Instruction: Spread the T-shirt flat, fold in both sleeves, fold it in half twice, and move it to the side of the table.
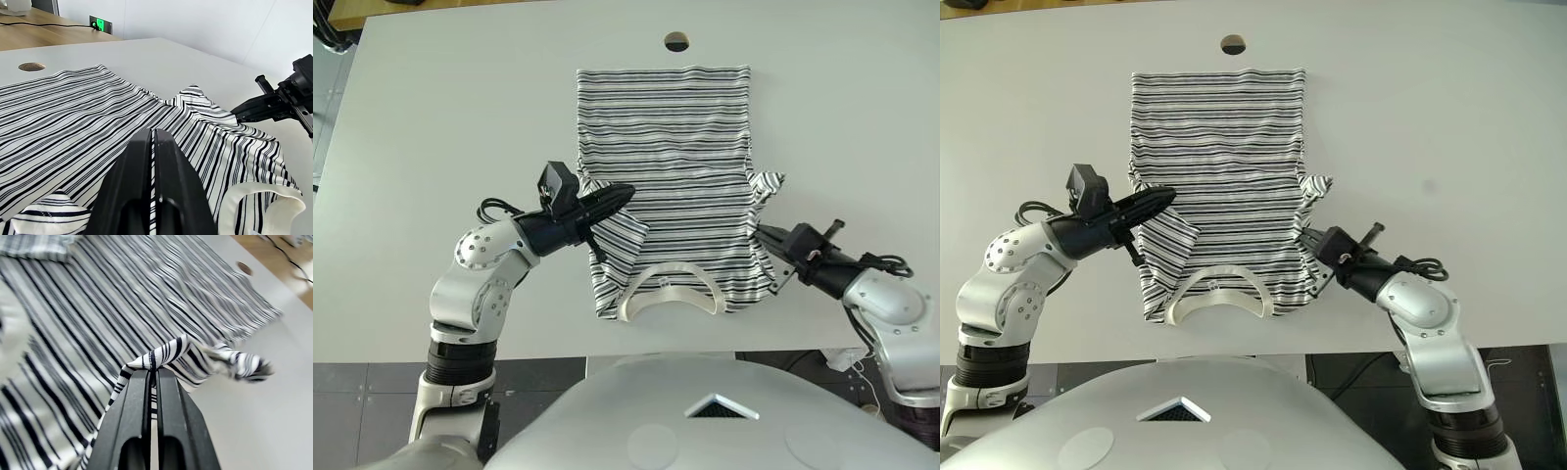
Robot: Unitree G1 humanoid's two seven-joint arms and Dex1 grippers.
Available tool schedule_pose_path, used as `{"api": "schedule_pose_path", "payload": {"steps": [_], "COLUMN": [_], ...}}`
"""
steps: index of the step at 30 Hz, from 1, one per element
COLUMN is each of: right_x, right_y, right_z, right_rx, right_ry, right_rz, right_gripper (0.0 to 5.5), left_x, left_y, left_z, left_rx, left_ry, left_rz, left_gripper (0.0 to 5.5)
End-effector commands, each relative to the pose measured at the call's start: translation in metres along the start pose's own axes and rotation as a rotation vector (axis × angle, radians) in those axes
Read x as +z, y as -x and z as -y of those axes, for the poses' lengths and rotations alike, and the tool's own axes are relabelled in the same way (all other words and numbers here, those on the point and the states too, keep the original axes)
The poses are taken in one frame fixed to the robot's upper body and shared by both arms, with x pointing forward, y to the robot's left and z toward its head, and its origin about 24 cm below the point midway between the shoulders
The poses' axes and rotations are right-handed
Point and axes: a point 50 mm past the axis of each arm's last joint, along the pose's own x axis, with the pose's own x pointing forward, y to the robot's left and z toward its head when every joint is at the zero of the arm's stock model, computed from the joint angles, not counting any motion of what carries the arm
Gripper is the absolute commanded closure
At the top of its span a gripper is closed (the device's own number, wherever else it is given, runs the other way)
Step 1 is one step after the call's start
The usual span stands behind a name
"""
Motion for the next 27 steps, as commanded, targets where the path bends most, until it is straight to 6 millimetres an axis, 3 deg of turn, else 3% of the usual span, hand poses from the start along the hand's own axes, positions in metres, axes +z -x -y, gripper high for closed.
{"api": "schedule_pose_path", "payload": {"steps": [1,5,8,13,15,19,23,27], "right_x": [0.007,0.003,-0.004,0.008,0.018,0.031,0.007,-0.016], "right_y": [-0.021,-0.038,-0.039,-0.031,-0.024,0.012,0.039,0.046], "right_z": [-0.016,-0.028,-0.03,-0.028,-0.025,0.003,0.018,0.011], "right_rx": [0.087,0.147,0.165,0.149,0.143,0.059,0.05,0.147], "right_ry": [0.032,0.095,0.097,0.085,0.081,0.168,0.276,0.333], "right_rz": [0.023,0.004,-0.023,0.053,0.098,0.08,-0.128,-0.27], "right_gripper": [5.37,5.37,4.9,4.01,3.65,2.83,2.11,2.02], "left_x": [0.005,0.007,0.01,0.004,0.005,0.002,0.014,0.006], "left_y": [-0.002,-0.002,-0.001,0.007,0.018,0.063,0.076,0.08], "left_z": [-0.002,-0.004,-0.006,0.001,0.005,0.011,0.019,0.024], "left_rx": [0.015,0.013,0.022,-0.037,-0.098,-0.269,-0.335,-0.39], "left_ry": [-0.024,-0.039,-0.069,-0.229,-0.309,-0.59,-0.721,-0.743], "left_rz": [0.014,0.012,0.008,-0.1,-0.158,-0.464,-0.55,-0.606], "left_gripper": [5.4,5.4,5.4,5.4,5.11,4.4,3.76,3.56]}}
